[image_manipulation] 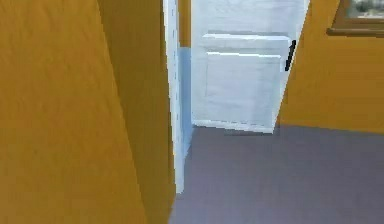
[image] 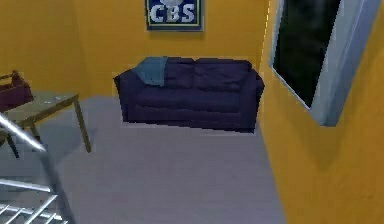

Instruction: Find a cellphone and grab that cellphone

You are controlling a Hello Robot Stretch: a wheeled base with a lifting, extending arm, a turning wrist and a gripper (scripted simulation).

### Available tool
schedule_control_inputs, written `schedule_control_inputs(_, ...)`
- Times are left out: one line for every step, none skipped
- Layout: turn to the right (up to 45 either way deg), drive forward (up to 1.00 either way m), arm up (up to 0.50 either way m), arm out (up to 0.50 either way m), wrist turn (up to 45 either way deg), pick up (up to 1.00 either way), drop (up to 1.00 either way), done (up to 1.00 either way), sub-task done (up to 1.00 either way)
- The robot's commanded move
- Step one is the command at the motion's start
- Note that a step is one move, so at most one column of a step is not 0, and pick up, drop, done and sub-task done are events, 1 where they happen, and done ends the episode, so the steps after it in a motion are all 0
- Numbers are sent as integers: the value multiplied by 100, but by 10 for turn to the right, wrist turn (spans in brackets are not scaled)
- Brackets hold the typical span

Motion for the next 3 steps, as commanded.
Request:
schedule_control_inputs(0, 60, 0, 0, 0, 0, 0, 0, 0)
schedule_control_inputs(-420, 0, 0, 0, 0, 0, 0, 0, 0)
schedule_control_inputs(0, 25, 0, 0, 0, 0, 0, 0, 0)
